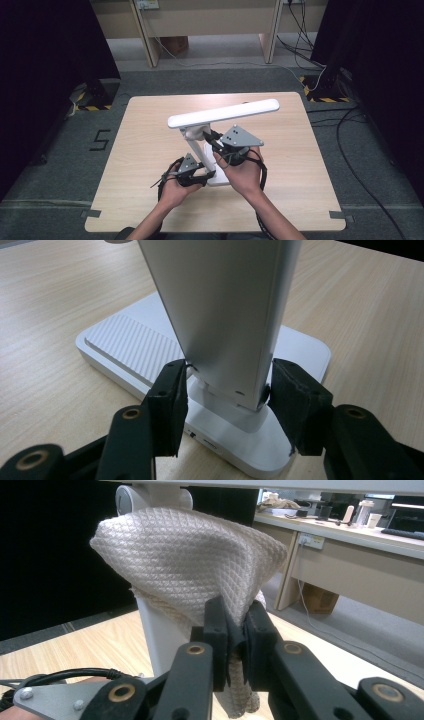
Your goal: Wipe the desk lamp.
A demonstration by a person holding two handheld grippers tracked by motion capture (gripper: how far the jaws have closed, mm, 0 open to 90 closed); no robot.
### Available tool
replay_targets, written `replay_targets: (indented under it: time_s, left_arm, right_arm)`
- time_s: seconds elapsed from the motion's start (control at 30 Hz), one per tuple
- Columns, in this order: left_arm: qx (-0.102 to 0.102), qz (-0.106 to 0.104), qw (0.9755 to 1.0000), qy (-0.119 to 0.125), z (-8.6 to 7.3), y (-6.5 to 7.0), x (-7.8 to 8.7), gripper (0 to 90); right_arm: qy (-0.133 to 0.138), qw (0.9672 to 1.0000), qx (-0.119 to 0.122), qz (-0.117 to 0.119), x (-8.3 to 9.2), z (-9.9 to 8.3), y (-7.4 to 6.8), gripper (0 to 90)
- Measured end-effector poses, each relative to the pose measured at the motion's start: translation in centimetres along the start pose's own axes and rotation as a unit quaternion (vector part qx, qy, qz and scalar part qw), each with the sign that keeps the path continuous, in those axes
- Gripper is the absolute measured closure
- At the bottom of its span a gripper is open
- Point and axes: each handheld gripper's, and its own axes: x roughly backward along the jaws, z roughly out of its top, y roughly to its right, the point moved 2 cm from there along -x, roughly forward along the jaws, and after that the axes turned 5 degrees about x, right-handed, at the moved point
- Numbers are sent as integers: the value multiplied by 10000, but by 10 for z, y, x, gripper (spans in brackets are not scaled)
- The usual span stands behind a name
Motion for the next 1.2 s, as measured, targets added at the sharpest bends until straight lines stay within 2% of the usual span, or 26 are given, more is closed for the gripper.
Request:
replay_targets:
  time_s: [0.13,0.27,0.33,0.87,1.2]
  left_arm:
    - [-10,-25,10000,1,0,0,-1,489]
    - [-15,-5,10000,-32,0,0,0,489]
    - [-9,11,10000,-28,0,0,-1,489]
    - [-66,55,9999,-58,-1,2,-2,488]
    - [-186,67,9996,-187,-4,4,-2,515]
  right_arm:
    - [-19,10000,33,32,-1,-1,0,835]
    - [-58,9999,-43,74,-2,-3,-2,836]
    - [-88,9999,19,93,-3,-5,-3,837]
    - [-280,9994,78,213,-10,-16,-13,839]
    - [-381,9989,62,257,-13,-23,-16,839]
